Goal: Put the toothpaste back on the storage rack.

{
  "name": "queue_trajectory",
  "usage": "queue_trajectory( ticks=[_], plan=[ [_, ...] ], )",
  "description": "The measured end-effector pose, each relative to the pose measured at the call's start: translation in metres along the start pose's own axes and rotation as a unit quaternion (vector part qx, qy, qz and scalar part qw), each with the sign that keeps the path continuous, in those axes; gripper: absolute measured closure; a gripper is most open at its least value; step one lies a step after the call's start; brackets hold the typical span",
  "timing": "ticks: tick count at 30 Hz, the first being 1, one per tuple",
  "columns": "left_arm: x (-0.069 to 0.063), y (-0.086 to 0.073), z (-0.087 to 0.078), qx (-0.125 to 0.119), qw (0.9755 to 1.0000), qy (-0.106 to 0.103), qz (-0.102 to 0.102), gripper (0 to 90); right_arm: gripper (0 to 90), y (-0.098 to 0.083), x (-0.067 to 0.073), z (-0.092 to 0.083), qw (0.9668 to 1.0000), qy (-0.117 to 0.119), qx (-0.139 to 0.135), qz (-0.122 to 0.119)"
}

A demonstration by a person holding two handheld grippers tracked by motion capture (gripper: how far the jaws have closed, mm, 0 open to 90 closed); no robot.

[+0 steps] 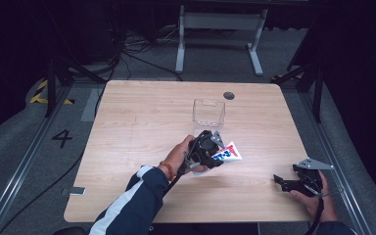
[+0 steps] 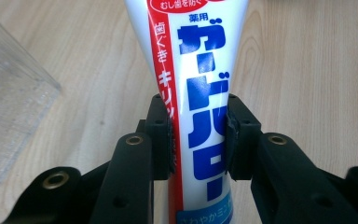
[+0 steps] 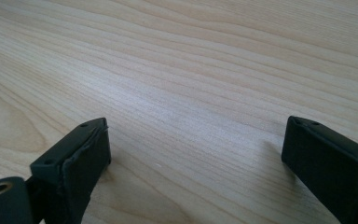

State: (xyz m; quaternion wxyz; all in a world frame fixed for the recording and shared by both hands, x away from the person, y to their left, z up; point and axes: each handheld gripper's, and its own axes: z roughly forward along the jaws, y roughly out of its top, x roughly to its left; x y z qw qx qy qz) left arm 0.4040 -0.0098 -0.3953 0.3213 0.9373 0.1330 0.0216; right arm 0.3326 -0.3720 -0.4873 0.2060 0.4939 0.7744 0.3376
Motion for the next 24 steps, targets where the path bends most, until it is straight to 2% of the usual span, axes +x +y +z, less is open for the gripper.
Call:
queue_trajectory(
  ticks=[12,16,17,21,24],
  plan=[
    [0.018,0.012,-0.025,-0.051,0.9985,0.019,-0.004,68.6,8.0,0.0,0.0,0.0,1.0,0.0,0.0,0.0],
    [0.025,0.018,-0.036,-0.079,0.9965,0.024,-0.009,68.7,8.1,0.0,0.0,0.0,1.0,0.0,0.0,0.0],
    [0.025,0.018,-0.036,-0.079,0.9965,0.024,-0.009,68.7,8.1,0.0,0.0,0.0,1.0,0.0,0.0,0.0],
    [0.037,0.025,-0.047,-0.106,0.9937,0.031,-0.016,68.8,8.0,0.0,0.0,0.0,1.0,0.0,0.0,0.0],
    [0.042,0.029,-0.051,-0.114,0.9926,0.038,-0.016,68.8,8.0,0.0,0.0,0.0,1.0,0.001,0.0,0.0]
  ],
)
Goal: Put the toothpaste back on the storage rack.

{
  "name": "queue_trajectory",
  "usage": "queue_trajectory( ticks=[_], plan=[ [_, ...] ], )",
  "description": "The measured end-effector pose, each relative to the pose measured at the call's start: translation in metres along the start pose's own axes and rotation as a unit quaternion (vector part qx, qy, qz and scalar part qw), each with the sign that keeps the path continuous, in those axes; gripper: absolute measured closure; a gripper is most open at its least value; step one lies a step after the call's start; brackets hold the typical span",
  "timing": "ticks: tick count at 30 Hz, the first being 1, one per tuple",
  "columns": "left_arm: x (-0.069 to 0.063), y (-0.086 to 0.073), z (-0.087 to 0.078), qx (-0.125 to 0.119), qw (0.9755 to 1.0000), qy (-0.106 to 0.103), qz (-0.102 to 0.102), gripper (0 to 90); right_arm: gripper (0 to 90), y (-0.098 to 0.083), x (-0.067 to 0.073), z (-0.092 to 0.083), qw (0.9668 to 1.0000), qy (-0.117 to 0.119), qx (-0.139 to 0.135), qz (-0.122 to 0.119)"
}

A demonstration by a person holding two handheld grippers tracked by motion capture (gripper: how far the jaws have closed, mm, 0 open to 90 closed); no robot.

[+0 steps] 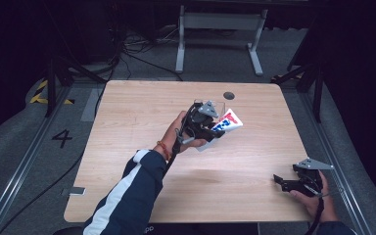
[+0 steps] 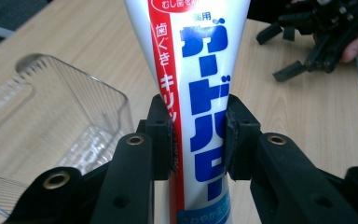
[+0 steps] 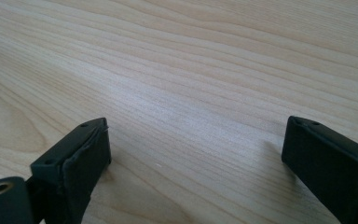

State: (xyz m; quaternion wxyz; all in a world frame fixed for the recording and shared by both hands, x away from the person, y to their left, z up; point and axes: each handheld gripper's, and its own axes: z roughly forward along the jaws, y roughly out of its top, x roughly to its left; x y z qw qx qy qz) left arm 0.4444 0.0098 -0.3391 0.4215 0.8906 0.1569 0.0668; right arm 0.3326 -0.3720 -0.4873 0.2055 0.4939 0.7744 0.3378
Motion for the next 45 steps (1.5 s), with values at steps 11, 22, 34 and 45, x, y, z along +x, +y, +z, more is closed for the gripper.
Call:
queue_trajectory(
  ticks=[11,22,34,45],
  plan=[
    [0.032,0.014,-0.01,-0.051,0.9981,0.027,-0.021,68.9,8.0,0.0,0.0,0.0,1.0,0.001,0.0,0.0],
    [0.062,0.015,-0.006,-0.088,0.9936,0.052,-0.048,69.0,8.0,0.0,0.0,0.0,1.0,0.001,0.0,0.0],
    [0.081,0.014,0.008,-0.11,0.9902,0.065,-0.057,69.0,8.0,0.0,0.0,0.0,1.0,0.001,-0.001,-0.001],
    [0.095,0.002,0.024,-0.118,0.9876,0.078,-0.068,69.0,8.0,0.0,0.0,0.0,1.0,0.001,-0.001,0.0]
  ],
)
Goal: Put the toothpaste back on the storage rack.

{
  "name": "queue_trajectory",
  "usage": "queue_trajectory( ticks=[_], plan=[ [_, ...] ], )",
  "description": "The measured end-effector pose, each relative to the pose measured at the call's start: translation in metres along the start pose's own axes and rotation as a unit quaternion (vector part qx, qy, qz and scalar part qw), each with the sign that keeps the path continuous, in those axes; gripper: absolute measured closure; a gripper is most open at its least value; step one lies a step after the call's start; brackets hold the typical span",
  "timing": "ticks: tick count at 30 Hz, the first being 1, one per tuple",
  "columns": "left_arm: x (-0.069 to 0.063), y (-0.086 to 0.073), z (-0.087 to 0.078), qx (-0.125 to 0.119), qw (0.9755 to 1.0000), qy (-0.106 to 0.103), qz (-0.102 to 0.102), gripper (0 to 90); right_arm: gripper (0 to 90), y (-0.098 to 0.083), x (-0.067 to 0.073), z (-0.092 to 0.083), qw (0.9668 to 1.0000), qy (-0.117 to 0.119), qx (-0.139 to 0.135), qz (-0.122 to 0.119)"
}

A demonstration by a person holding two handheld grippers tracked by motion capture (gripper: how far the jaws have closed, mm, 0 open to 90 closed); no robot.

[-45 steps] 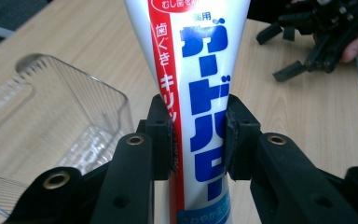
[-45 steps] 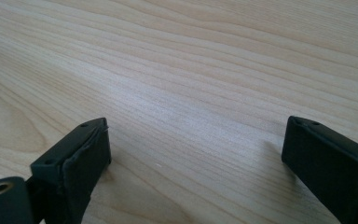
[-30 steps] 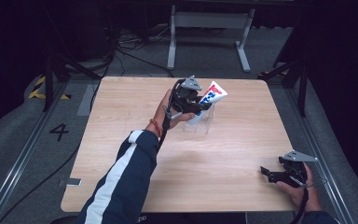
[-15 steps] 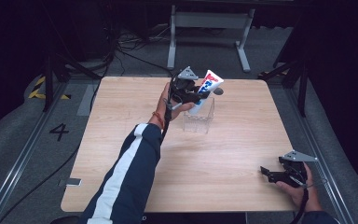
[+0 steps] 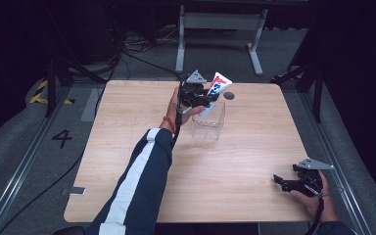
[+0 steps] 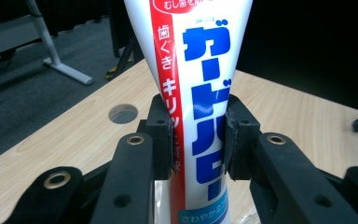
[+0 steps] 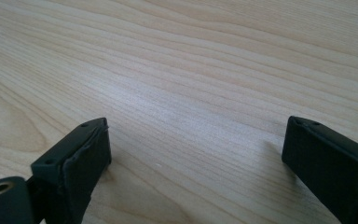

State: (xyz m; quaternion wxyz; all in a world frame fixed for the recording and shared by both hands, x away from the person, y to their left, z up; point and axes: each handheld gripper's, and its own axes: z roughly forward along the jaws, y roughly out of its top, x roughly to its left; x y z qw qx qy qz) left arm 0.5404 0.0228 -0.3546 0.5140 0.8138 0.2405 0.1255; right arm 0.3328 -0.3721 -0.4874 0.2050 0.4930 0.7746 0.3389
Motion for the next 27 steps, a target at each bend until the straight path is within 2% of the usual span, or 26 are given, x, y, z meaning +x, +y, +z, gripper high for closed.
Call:
queue_trajectory(
  ticks=[5,6,7,8,18,26,27],
  plan=[
    [0.006,-0.008,0.005,-0.002,1.0,0.002,-0.006,69.0,8.0,0.0,0.0,0.0,1.0,0.0,0.0,-0.001],
    [0.007,-0.009,0.005,-0.001,1.0,0.005,0.001,68.9,8.0,0.0,0.0,0.0,1.0,0.0,0.0,-0.001],
    [0.007,-0.011,0.006,-0.001,1.0,0.005,-0.005,69.0,8.0,0.0,0.0,0.0,1.0,0.0,0.0,-0.001],
    [0.008,-0.012,0.007,-0.004,1.0,0.005,-0.002,68.9,8.0,0.0,0.0,0.0,1.0,0.0,0.0,-0.001],
    [0.008,-0.028,0.012,-0.001,0.9999,0.006,-0.013,68.8,8.0,0.0,0.0,0.0,1.0,0.0,0.0,0.0],
    [0.005,-0.041,0.017,0.008,0.9999,0.003,-0.014,68.7,8.1,0.0,0.0,0.0,1.0,0.001,0.0,0.0],
    [0.005,-0.042,0.018,0.007,0.9999,0.005,-0.01,68.6,8.0,0.0,0.0,0.0,1.0,0.001,0.0,0.0]
  ],
)
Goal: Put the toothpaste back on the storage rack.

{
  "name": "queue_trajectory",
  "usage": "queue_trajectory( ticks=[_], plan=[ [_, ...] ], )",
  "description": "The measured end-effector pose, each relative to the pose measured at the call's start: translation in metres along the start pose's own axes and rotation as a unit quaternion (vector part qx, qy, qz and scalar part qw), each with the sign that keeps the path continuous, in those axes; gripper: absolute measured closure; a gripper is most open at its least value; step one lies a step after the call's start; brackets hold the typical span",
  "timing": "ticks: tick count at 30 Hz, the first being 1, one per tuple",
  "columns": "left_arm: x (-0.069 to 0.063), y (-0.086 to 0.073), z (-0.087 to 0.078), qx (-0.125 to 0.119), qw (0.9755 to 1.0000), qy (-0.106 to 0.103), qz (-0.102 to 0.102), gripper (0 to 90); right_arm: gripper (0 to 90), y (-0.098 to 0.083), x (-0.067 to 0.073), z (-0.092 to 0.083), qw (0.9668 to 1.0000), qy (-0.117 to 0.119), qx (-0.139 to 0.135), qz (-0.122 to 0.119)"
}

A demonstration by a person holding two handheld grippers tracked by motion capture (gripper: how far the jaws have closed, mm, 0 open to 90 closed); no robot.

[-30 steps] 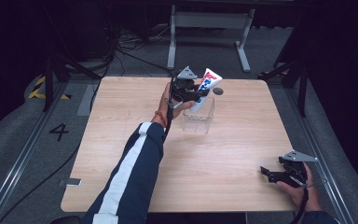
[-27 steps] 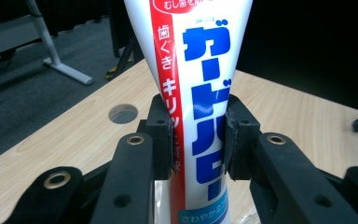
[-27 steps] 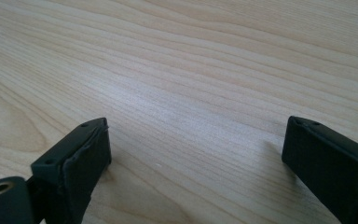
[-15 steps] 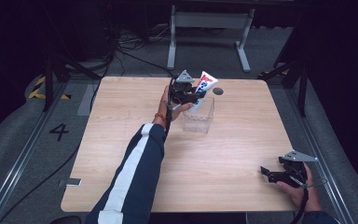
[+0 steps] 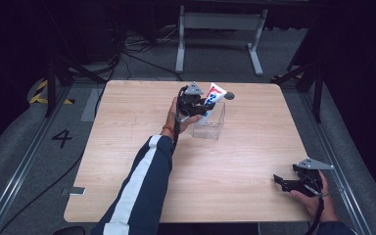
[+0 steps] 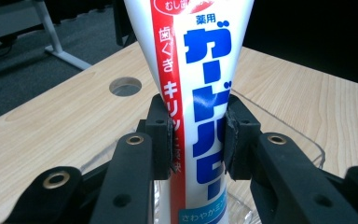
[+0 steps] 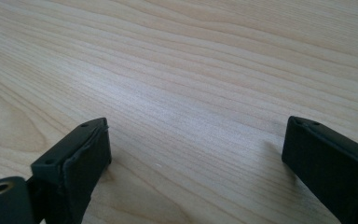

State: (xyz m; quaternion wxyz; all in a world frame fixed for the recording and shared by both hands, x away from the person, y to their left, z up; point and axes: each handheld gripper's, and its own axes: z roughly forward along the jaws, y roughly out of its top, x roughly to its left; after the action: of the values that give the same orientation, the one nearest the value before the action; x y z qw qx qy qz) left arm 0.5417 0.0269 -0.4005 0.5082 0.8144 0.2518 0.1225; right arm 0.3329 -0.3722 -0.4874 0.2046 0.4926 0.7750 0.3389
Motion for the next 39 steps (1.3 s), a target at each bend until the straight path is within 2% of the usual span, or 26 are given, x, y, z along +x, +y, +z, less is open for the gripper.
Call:
queue_trajectory(
  ticks=[3,4,5,9,12,18,21,24,26,30,31,39],
  plan=[
    [-0.002,-0.003,-0.001,0.005,1.0,0.0,-0.001,68.5,8.0,0.0,0.0,0.0,1.0,0.0,0.0,0.0],
    [-0.002,-0.004,0.0,0.002,1.0,0.0,0.006,68.5,8.0,0.0,0.0,0.0,1.0,0.0,0.0,0.0],
    [-0.003,-0.006,-0.001,0.006,1.0,0.0,0.0,68.5,8.0,0.0,0.0,0.0,1.0,0.0,0.0,0.0],
    [-0.006,-0.011,0.001,0.023,0.9997,0.0,0.008,68.3,8.0,0.0,0.0,0.0,1.0,0.0,0.0,0.0],
    [-0.005,-0.015,0.003,0.025,0.9997,-0.003,0.002,68.2,8.0,0.0,0.0,0.0,1.0,0.0,0.0,0.0],
    [-0.007,-0.019,0.006,0.042,0.9991,0.001,0.01,68.0,8.0,0.0,0.0,0.0,1.0,0.0,0.0,0.0],
    [-0.009,-0.02,0.007,0.054,0.9984,0.004,0.02,68.0,8.0,0.0,0.0,0.0,1.0,0.0,0.0,0.0],
    [-0.01,-0.02,0.008,0.056,0.9983,0.002,0.016,67.7,8.1,0.0,0.0,0.0,1.0,0.0,0.0,0.0],
    [-0.011,-0.019,0.008,0.066,0.9974,0.009,0.028,67.7,8.1,0.0,0.0,0.0,1.0,0.0,0.0,0.0],
    [-0.013,-0.018,0.008,0.075,0.9966,0.013,0.032,67.3,8.1,0.0,0.0,0.0,1.0,0.0,0.0,0.0],
    [-0.013,-0.017,0.008,0.081,0.9958,0.016,0.039,67.1,8.0,0.0,0.0,0.0,1.0,0.0,0.0,0.0],
    [-0.014,-0.016,0.009,0.089,0.9952,0.017,0.037,65.3,8.0,0.0,0.0,0.0,1.0,0.0,0.0,0.0]
  ],
)
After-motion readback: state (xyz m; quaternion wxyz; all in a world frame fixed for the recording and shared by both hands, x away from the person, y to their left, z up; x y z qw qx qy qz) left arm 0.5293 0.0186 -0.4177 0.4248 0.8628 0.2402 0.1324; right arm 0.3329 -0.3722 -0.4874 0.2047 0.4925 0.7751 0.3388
